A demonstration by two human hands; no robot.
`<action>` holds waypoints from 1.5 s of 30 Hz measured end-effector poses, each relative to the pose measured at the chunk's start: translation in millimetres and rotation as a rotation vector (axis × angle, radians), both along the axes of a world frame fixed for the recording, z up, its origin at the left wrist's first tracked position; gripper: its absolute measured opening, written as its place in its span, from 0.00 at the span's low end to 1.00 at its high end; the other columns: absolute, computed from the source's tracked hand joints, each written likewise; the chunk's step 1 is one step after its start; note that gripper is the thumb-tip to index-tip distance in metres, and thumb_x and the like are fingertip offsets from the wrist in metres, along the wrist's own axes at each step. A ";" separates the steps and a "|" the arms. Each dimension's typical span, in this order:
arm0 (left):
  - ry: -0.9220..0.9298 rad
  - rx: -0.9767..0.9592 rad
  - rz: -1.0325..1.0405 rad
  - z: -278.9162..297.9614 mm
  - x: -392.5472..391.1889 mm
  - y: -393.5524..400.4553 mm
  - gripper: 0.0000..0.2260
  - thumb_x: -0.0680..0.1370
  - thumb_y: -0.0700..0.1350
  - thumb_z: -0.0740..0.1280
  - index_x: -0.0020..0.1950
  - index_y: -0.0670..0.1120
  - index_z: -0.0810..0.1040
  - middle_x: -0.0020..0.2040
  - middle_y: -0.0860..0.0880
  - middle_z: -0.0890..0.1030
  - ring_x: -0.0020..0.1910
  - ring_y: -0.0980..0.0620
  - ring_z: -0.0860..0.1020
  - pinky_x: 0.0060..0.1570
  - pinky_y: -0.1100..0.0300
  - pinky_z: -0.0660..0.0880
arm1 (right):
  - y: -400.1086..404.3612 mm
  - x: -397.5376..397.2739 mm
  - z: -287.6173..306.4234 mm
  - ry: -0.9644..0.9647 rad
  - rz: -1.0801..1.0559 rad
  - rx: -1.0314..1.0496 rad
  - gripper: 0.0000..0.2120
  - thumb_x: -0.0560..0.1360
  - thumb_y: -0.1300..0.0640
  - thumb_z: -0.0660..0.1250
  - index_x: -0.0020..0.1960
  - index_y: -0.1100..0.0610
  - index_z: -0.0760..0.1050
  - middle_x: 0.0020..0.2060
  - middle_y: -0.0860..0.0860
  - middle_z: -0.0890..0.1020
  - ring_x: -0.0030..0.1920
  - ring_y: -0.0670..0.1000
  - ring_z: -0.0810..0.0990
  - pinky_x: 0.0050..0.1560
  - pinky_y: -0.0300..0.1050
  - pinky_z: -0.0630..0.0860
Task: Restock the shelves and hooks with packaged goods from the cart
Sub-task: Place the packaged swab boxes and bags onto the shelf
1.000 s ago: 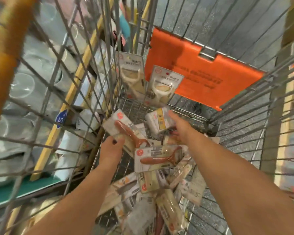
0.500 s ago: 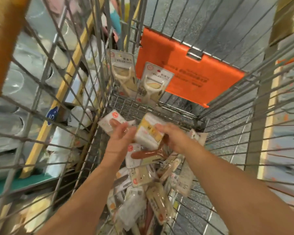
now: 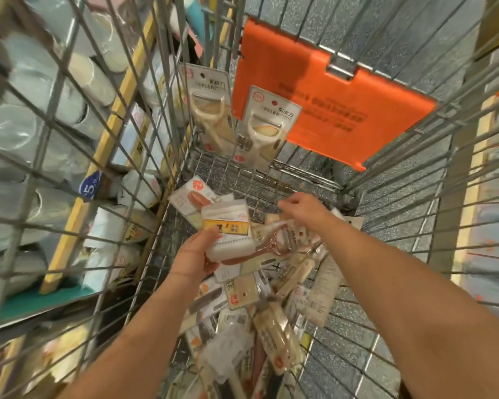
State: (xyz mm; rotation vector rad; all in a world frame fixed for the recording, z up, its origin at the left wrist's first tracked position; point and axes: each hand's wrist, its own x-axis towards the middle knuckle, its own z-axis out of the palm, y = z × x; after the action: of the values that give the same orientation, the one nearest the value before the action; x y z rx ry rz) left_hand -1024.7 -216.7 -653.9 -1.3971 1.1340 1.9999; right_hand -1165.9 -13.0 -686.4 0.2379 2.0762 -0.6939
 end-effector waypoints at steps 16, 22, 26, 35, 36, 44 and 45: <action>-0.013 -0.081 -0.258 3.9 29.4 -4.0 0.06 0.80 0.42 0.64 0.56 0.47 0.76 0.44 0.48 0.82 0.40 0.52 0.79 0.37 0.61 0.73 | 3.6 -17.0 4.4 -0.260 0.501 0.165 0.36 0.74 0.30 0.60 0.70 0.55 0.71 0.75 0.54 0.65 0.73 0.57 0.66 0.71 0.54 0.62; -0.073 0.086 -0.416 2.2 32.0 -7.5 0.10 0.80 0.41 0.64 0.61 0.44 0.76 0.46 0.47 0.83 0.37 0.54 0.82 0.29 0.64 0.75 | 8.0 -24.1 9.0 -0.349 0.342 0.193 0.46 0.69 0.21 0.46 0.71 0.54 0.71 0.73 0.57 0.70 0.73 0.59 0.67 0.74 0.62 0.57; -0.108 0.088 -0.439 -1.6 39.2 -9.0 0.07 0.80 0.43 0.64 0.56 0.43 0.76 0.43 0.47 0.83 0.37 0.53 0.80 0.33 0.62 0.73 | 13.3 -31.2 10.6 -0.314 0.431 0.238 0.38 0.75 0.27 0.50 0.70 0.53 0.72 0.73 0.54 0.69 0.73 0.58 0.67 0.74 0.59 0.59; -0.204 -0.064 0.082 -0.9 74.2 -29.7 0.05 0.77 0.45 0.66 0.50 0.45 0.77 0.48 0.41 0.82 0.47 0.43 0.79 0.52 0.48 0.75 | 16.1 -32.1 14.5 -0.222 0.624 0.249 0.29 0.75 0.37 0.65 0.66 0.57 0.75 0.64 0.52 0.77 0.62 0.55 0.75 0.61 0.49 0.70; -0.214 -0.090 0.094 0.2 76.8 -31.9 0.04 0.78 0.44 0.66 0.50 0.44 0.77 0.48 0.41 0.82 0.47 0.43 0.79 0.53 0.47 0.75 | 16.4 -32.4 16.3 -0.225 0.616 0.241 0.29 0.75 0.37 0.66 0.66 0.57 0.75 0.64 0.51 0.77 0.61 0.54 0.75 0.61 0.49 0.70; -0.075 -0.117 0.002 11.5 80.7 -21.7 0.08 0.78 0.41 0.65 0.55 0.41 0.78 0.43 0.43 0.86 0.45 0.43 0.82 0.44 0.50 0.77 | 26.7 -25.6 8.1 -0.186 0.712 0.215 0.12 0.73 0.44 0.72 0.53 0.47 0.77 0.53 0.45 0.80 0.51 0.48 0.78 0.60 0.51 0.75; -0.069 -0.109 0.001 10.7 78.5 -19.1 0.09 0.78 0.40 0.65 0.57 0.40 0.78 0.46 0.41 0.85 0.47 0.42 0.82 0.46 0.48 0.78 | 23.8 -26.8 9.7 -0.148 0.742 0.215 0.09 0.73 0.43 0.71 0.50 0.46 0.77 0.50 0.45 0.80 0.49 0.47 0.78 0.57 0.50 0.76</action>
State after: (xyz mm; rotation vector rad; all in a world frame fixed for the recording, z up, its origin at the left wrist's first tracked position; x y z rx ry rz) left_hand -946.2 -235.8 -643.2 -1.5090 1.2281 1.9003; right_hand -1192.7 10.8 -676.7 -0.3460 1.8969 -0.0022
